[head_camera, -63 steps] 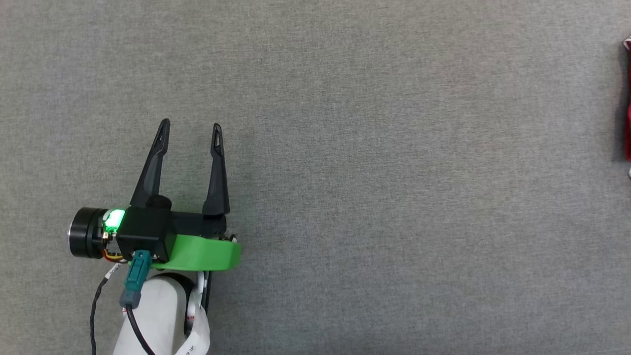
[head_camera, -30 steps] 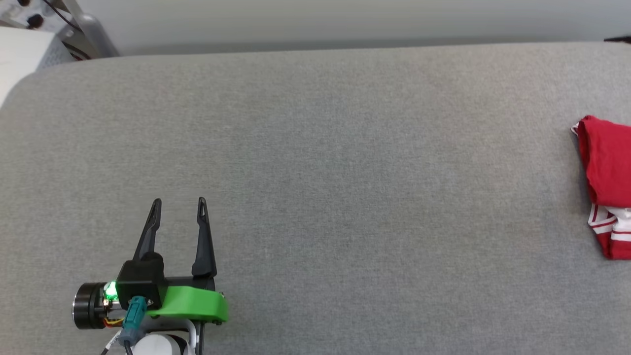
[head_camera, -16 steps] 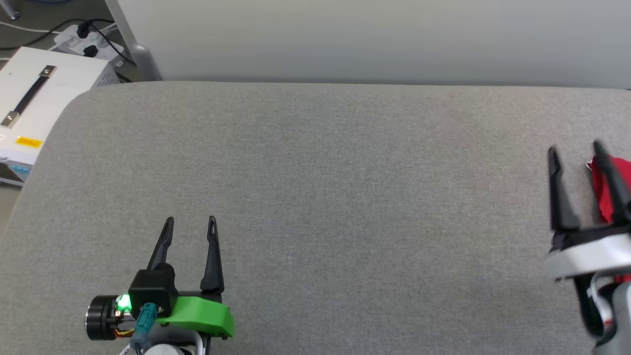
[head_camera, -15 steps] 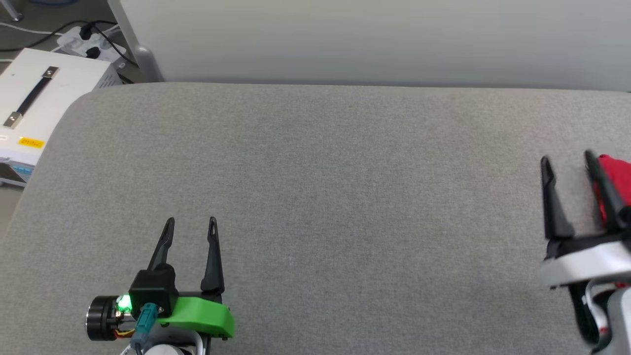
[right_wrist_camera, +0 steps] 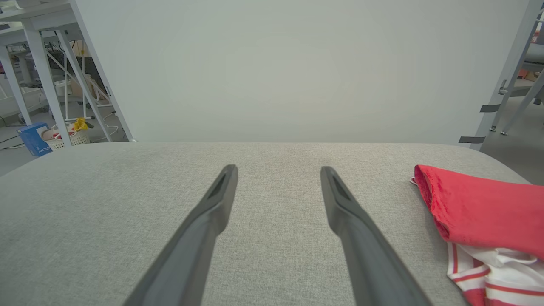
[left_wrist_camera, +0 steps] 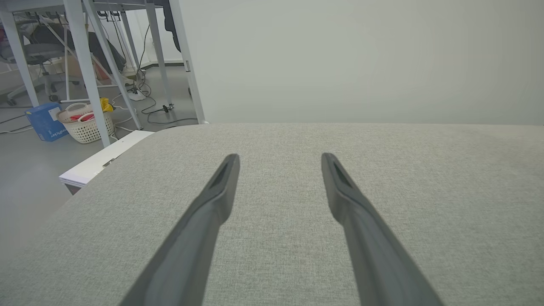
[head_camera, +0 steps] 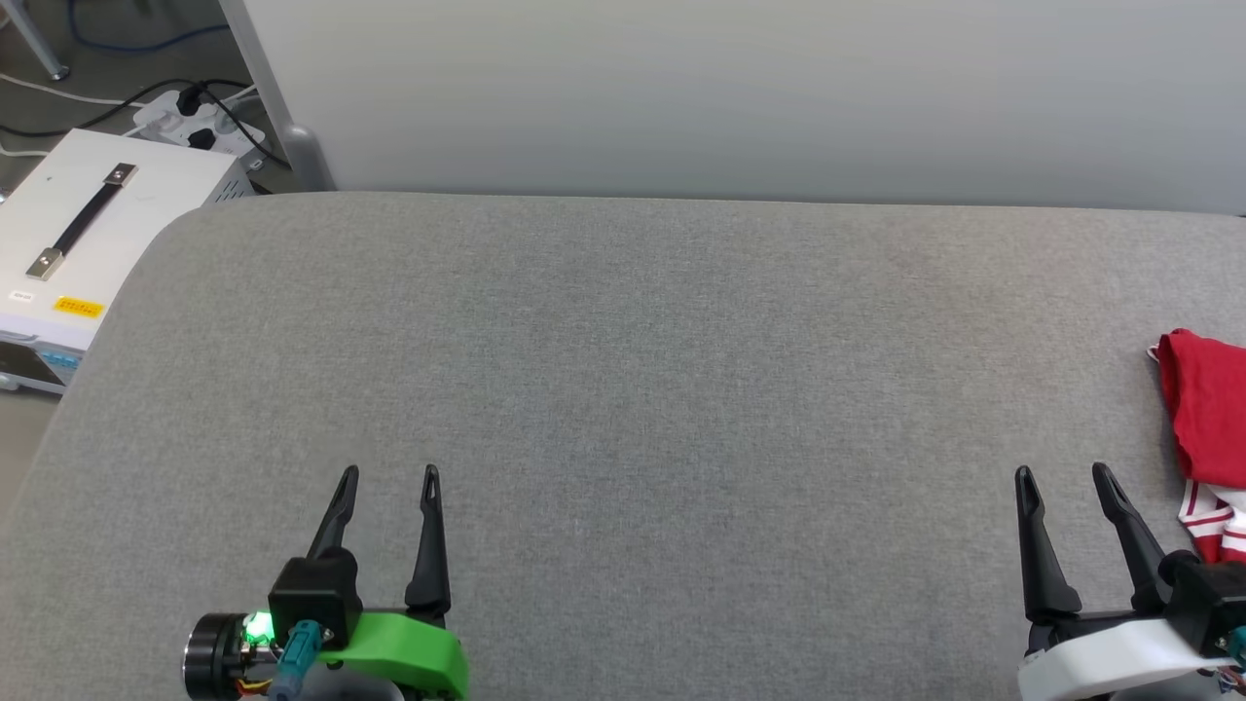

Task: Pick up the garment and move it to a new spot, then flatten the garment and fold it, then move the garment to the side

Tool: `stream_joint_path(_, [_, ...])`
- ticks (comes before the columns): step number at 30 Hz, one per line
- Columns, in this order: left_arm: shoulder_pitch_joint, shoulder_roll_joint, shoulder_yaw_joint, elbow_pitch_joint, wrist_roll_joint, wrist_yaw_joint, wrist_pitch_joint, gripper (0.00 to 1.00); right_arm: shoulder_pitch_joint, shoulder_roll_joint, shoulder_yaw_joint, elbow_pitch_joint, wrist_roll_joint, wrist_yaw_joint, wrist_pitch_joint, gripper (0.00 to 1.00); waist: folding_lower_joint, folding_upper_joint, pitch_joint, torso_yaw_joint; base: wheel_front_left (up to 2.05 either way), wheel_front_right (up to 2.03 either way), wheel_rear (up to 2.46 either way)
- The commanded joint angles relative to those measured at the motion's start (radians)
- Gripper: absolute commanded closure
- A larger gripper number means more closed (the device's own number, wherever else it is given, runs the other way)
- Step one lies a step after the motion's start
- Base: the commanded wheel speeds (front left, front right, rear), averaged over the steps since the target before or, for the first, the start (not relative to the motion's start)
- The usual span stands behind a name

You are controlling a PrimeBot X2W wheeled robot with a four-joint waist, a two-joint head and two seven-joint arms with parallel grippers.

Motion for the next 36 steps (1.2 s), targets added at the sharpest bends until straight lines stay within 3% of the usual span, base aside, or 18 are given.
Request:
stream_joint_path(1, [0.021,-0.005,-0.001,0.002,-0.007,-0.006,-0.006,0.0,0.014,0.004,-0.004,-0.011,-0.01,-0.001,-0.005,0.0,0.0001,0.0,-0.004,-0.003,0.0,0.0,0.0])
stream_joint_path(13, [0.023,-0.007,0.004,0.008,-0.006,-0.014,-0.006,0.0,0.03,0.01,-0.003,-0.011,-0.026,-0.001,-0.005,0.0,0.0001,0.0,-0.007,-0.003,0.0,0.0,0.0])
stream_joint_path(14, [0.015,-0.002,0.002,0.008,-0.003,-0.009,0.0,1.0,0.021,0.008,-0.003,-0.009,-0.02,0.0,0.0,1.0,0.0001,0.0,-0.007,-0.003,0.0,0.0,0.0])
stream_joint_path(36, [0.008,-0.003,0.01,-0.008,0.007,-0.007,0.039,1.0,0.004,0.015,0.003,-0.011,-0.045,0.0,0.039,1.0,0.0001,0.0,-0.011,-0.01,0.0,0.0,0.0])
